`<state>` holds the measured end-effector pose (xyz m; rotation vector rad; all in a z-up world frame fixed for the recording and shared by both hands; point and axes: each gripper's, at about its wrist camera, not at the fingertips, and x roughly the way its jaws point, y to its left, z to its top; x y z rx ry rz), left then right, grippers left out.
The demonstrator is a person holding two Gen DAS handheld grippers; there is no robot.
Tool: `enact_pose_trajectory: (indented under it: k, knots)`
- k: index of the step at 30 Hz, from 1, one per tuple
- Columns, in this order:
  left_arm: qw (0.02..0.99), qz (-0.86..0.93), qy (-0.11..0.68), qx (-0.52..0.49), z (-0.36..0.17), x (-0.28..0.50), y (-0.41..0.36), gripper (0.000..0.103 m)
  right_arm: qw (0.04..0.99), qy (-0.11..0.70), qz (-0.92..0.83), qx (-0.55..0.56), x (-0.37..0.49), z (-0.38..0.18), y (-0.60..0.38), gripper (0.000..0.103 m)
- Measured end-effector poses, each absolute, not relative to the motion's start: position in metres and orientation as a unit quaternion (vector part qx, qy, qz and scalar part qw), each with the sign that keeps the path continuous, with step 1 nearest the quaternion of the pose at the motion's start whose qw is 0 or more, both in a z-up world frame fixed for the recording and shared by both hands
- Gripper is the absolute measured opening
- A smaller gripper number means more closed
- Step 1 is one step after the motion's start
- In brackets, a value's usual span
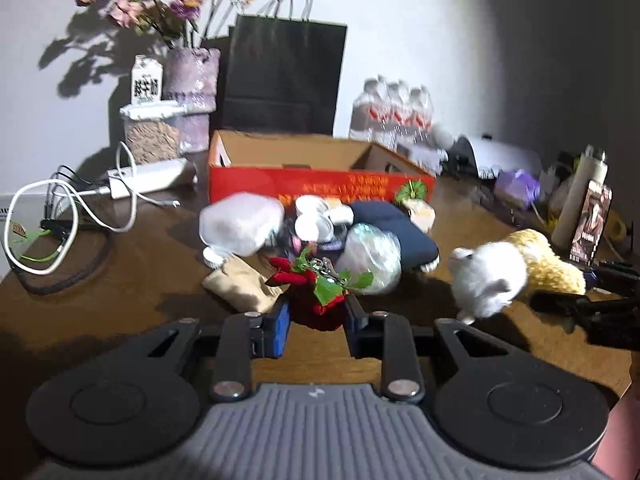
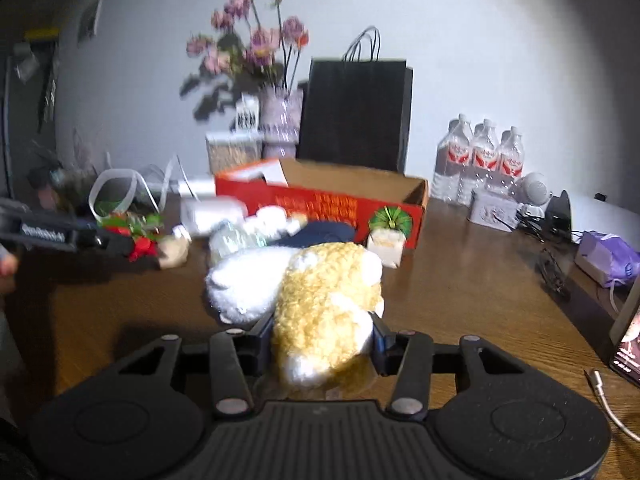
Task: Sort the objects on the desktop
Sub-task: 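Grasp the yellow-white plush toy with the right tool while the left tool grasps the red rose, then carry the plush toy and rose into the cardboard box while both tools open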
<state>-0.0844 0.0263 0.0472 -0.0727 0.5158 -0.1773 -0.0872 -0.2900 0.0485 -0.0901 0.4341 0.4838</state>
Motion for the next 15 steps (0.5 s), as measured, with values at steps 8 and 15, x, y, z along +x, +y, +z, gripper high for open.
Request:
enact_pose_trajectory:
  k: [8, 15]
  knots:
    - [0.971, -0.105, 0.203, -0.070, 0.076, -0.083, 0.038, 0.028, 0.951, 0.186, 0.246, -0.024, -0.068, 0.071, -0.298, 0.046]
    - [0.982, -0.058, 0.174, -0.032, 0.120, 0.001, 0.046, 0.028, 0.959, 0.159, 0.220, -0.084, 0.035, 0.116, -0.265, 0.046]
